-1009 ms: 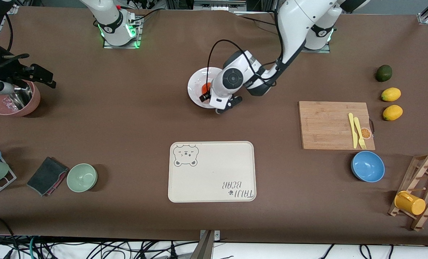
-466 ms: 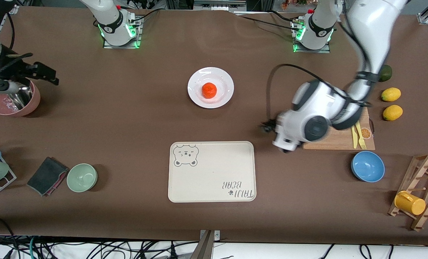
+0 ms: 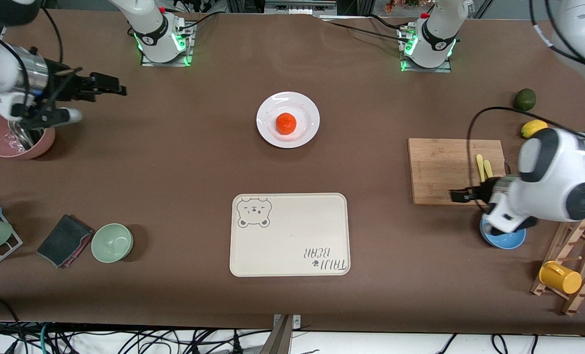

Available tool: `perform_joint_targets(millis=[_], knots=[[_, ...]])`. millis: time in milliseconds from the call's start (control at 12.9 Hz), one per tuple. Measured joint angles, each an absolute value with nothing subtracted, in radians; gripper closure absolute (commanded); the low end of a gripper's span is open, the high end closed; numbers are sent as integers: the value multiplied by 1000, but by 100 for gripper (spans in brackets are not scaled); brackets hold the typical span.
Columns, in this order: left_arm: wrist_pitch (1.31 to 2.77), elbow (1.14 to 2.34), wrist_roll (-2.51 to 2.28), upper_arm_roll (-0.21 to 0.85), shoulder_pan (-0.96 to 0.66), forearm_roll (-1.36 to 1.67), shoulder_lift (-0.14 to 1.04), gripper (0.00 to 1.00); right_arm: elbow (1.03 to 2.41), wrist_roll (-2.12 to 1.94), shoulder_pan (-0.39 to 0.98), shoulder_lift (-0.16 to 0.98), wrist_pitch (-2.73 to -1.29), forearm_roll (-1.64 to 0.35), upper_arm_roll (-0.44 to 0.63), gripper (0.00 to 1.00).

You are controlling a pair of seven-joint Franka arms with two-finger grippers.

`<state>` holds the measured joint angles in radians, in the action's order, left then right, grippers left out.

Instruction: Place orange and plate with both arms

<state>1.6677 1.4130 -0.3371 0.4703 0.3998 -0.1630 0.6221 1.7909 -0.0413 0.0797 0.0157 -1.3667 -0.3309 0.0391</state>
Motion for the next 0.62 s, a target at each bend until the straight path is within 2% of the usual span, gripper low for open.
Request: perform_joint_targets(millis=[155, 311, 621], knots=[[1661, 1367, -318, 474, 440, -163, 602, 0, 1865, -44, 81, 78, -1422, -441, 37, 0], [1614, 1352, -314, 477, 470, -163, 558, 0, 1990, -85, 81, 132, -1611, -603, -4, 0], [1570, 1350, -309, 488, 476, -163, 493, 0, 2136, -251, 88, 249, -2011, -906, -214, 0]])
